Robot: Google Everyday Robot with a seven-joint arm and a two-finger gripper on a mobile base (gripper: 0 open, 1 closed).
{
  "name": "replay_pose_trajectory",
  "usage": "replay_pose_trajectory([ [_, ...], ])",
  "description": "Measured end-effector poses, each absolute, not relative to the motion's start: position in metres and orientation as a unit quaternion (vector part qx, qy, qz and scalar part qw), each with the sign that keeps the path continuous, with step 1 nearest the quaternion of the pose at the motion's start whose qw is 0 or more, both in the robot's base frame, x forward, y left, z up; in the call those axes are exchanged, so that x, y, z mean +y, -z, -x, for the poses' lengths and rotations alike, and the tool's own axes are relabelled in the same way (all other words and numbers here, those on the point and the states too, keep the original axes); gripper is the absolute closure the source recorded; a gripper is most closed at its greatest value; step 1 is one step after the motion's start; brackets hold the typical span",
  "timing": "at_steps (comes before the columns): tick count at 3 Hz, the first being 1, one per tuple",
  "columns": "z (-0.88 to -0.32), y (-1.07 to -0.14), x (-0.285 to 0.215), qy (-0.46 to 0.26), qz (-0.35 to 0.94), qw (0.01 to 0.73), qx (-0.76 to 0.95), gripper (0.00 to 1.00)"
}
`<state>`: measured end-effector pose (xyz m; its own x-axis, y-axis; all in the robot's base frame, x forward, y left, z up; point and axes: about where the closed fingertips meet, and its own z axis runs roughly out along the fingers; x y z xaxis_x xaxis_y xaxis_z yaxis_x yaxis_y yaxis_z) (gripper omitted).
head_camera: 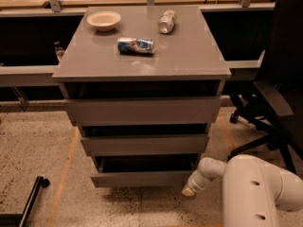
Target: Close bottom drawer
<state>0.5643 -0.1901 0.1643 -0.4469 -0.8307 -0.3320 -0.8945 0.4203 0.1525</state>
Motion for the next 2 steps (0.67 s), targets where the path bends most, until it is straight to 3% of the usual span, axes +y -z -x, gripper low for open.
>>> replay_pose_trajectory([
  [1,-0.567,-0.163,-0.191,-0.151,0.501,0.114,0.844,1.00],
  [2,-0.613,-0.166,-0.184,-0.123,0.496,0.185,0.839,1.00],
])
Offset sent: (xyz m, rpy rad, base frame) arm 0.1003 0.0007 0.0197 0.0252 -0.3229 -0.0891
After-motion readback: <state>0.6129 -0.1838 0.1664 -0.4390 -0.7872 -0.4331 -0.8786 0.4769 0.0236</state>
